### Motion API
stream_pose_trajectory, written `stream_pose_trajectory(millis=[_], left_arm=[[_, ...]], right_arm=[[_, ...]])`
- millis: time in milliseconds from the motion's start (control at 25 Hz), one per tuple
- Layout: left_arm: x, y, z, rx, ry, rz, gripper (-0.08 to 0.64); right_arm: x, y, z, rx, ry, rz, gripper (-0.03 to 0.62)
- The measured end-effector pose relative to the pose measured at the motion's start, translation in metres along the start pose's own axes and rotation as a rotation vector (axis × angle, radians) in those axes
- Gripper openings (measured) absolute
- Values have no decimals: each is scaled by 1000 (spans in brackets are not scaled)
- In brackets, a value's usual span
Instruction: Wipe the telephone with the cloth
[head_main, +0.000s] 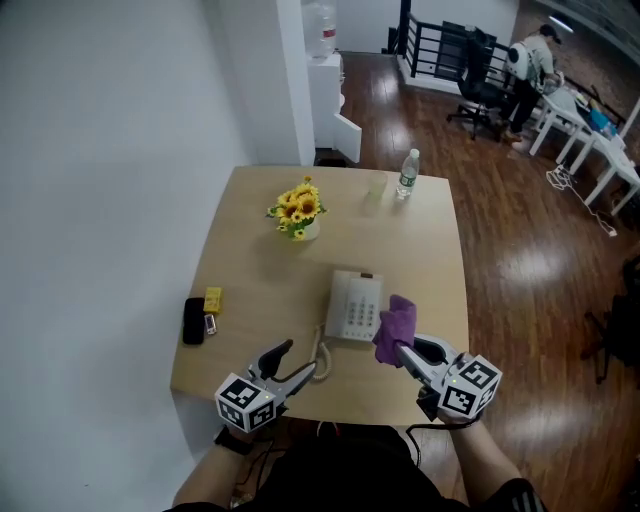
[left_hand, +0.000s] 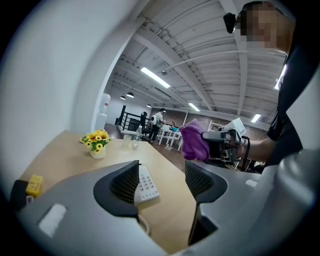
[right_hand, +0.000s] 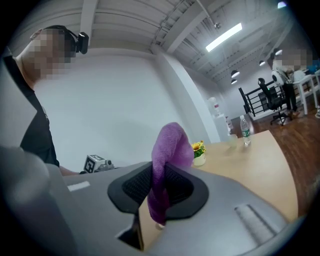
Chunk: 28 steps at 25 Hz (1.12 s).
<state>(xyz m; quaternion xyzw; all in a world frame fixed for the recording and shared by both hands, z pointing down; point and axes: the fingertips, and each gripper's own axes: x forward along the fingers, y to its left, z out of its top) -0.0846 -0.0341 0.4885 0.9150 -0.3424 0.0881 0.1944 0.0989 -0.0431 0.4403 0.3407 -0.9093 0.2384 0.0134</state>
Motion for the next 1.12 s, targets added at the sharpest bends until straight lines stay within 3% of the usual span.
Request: stream_pose_trajectory(millis=[360, 1120], left_arm=[[-54, -36, 25, 81, -88, -79, 285], [-89, -72, 9, 118, -109, -150, 284]], right_arm=[[-38, 56, -11, -78, -40, -78, 71], [-96, 110, -33, -125, -93, -176, 71]])
